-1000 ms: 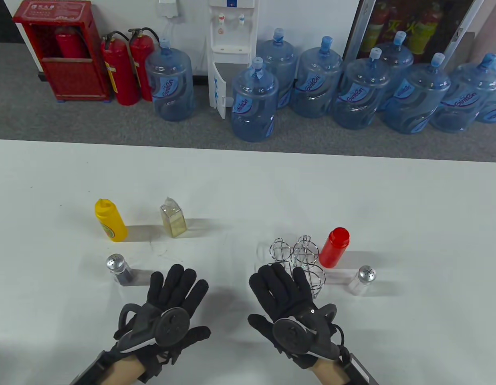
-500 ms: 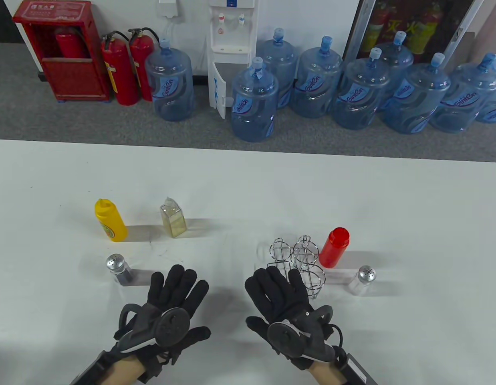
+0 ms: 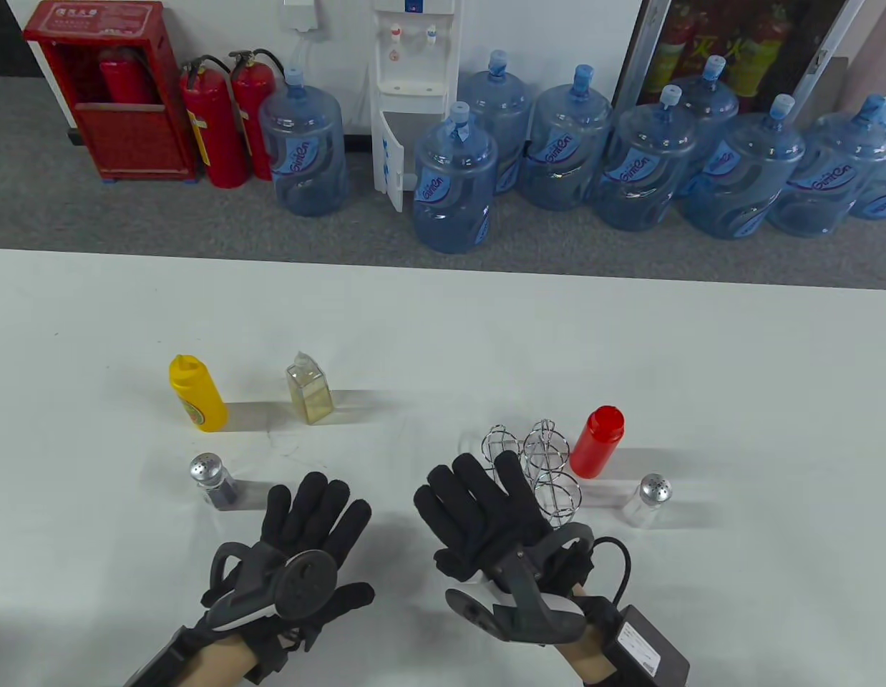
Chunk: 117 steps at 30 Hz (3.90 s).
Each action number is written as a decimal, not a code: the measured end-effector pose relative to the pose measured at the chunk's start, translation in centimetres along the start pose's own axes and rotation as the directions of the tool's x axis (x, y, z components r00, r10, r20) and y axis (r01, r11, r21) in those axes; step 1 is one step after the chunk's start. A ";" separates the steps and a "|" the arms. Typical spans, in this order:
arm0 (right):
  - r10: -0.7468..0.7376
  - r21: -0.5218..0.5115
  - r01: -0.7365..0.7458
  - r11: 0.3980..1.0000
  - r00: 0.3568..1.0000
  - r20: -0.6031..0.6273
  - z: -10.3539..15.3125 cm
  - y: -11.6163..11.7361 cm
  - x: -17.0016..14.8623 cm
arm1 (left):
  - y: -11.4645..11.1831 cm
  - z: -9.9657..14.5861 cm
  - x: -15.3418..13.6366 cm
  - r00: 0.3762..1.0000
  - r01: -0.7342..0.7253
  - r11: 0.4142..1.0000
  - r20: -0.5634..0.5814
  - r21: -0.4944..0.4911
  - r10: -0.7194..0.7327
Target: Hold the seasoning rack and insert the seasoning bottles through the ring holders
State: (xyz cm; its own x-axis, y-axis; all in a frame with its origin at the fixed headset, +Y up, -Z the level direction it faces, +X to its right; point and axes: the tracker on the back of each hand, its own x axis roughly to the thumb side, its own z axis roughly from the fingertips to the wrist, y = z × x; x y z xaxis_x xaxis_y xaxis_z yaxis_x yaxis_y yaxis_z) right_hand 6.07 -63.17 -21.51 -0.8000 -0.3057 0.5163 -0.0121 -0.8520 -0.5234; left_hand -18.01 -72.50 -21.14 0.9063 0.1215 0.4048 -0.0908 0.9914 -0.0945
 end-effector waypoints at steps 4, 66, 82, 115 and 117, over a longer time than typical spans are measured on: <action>0.007 -0.041 -0.012 0.999 0.995 -0.102 -2.3 -2.2 -2.9 | 0.0 0.0 0.0 1.000 -0.002 1.000 0.000 0.002 0.002; -0.678 -0.153 0.673 0.724 0.735 0.021 -6.0 0.6 -2.6 | 2.4 1.8 -15.7 0.829 -0.154 0.971 -0.511 0.183 0.228; -0.679 -0.161 0.673 0.722 0.734 0.018 -6.0 0.6 -2.5 | 4.2 2.3 -11.7 0.880 -0.209 0.881 -0.312 0.424 0.358; -0.672 -0.149 0.668 0.729 0.740 0.030 -6.2 0.8 -1.4 | 4.4 -0.8 -4.6 0.908 -0.373 0.867 -0.063 0.331 0.415; -0.674 -0.148 0.670 0.727 0.738 0.032 -6.1 0.9 -1.5 | 4.8 -2.5 -6.3 0.870 -0.409 0.852 -0.141 0.327 0.472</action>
State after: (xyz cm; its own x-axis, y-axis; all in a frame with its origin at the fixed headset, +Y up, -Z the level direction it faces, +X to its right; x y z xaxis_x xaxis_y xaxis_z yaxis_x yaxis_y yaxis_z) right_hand 3.56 -60.85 -26.89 -0.5630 0.3348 0.7556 -0.6339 -0.7615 -0.1350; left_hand -23.07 -68.63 -26.43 0.8043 0.5664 0.1795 -0.5827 0.8111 0.0514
